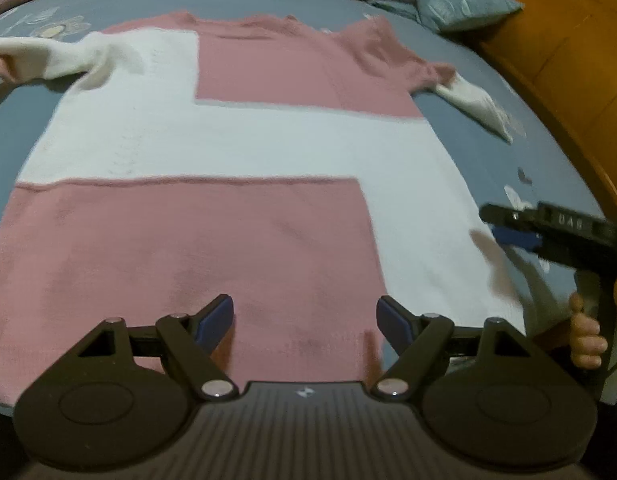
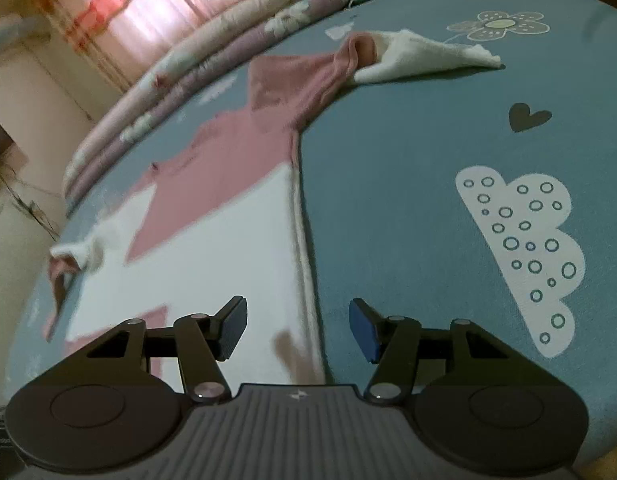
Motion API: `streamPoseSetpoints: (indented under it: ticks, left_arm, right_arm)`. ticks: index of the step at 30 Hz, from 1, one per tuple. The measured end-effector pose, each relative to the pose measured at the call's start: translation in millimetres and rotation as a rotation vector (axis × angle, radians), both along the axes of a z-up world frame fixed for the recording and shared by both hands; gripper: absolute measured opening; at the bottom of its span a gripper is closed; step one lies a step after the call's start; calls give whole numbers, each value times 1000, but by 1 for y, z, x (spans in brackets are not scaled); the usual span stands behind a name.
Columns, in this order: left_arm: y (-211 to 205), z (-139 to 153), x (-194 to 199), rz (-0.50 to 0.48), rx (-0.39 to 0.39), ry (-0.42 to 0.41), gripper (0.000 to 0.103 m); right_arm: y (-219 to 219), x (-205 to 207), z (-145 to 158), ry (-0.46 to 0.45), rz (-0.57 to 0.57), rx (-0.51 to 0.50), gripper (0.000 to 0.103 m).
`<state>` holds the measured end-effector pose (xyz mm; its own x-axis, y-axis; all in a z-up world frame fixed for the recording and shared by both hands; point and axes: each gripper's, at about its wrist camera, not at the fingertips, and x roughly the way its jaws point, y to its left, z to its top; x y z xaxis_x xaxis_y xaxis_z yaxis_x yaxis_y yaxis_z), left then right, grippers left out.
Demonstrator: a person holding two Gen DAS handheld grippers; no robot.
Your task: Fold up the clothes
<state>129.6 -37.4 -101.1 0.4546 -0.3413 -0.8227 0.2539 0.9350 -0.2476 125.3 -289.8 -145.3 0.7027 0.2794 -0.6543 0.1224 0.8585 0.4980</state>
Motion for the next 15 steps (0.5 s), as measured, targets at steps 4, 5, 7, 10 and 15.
streamPoseSetpoints:
  ticks: [4,5,7,10,15]
  left_arm:
    - [-6,-10,-3,-18,9,7,85]
    - [-4,-11,-4,-21,0,8,86]
    - [0,-11,-5,-23,-19,10,86]
    - [7,-12,-3,-14,-63,17,87]
    - [13,-7,2,46,-139,77,87]
  right_arm:
    - [8,0,2,0,27,-55,63]
    - [8,0,2,2,31,-57,63]
    - [4,-3,2,11,32,-35,62]
    - [-3,-10,2,27,36,10,62]
    - [-5,-29,-1,55,34,41,62]
